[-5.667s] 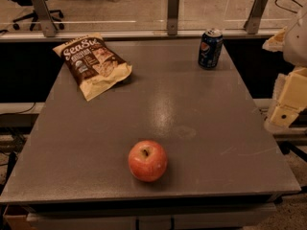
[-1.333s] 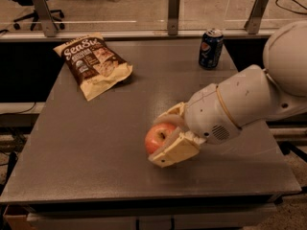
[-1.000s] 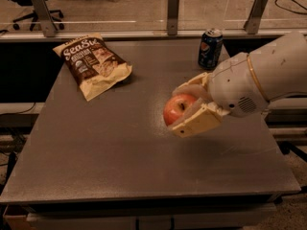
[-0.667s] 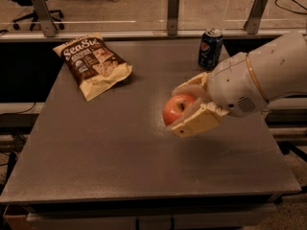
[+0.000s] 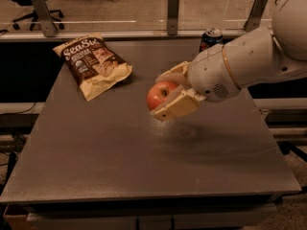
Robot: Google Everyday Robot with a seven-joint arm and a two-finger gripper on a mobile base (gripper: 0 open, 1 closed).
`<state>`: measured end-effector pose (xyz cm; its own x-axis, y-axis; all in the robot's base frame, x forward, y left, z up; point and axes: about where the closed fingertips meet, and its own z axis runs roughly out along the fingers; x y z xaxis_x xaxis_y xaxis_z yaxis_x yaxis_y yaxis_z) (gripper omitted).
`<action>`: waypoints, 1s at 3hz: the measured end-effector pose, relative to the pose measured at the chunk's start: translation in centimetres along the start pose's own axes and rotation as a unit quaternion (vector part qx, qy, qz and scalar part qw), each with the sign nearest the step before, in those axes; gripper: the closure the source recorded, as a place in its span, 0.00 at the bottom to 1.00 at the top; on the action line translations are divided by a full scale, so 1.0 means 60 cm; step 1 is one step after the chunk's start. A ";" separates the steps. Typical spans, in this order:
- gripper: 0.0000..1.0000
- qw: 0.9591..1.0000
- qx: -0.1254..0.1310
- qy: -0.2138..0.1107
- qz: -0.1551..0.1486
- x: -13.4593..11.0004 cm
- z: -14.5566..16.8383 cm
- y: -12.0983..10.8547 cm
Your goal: Move apple near brown chip bag
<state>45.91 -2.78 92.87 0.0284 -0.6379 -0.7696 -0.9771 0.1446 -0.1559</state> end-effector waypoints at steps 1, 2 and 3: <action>1.00 1.000 0.004 -0.014 -0.008 -0.016 0.051 -0.061; 1.00 1.000 0.005 -0.026 -0.009 -0.032 0.116 -0.120; 1.00 0.999 0.005 -0.038 0.000 -0.039 0.178 -0.165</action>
Offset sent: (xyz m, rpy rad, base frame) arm 0.1414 0.0902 -0.0345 0.0817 -0.0314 0.0109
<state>57.76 5.35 89.61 0.0453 -0.5792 -0.8139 -0.9748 0.1527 -0.1629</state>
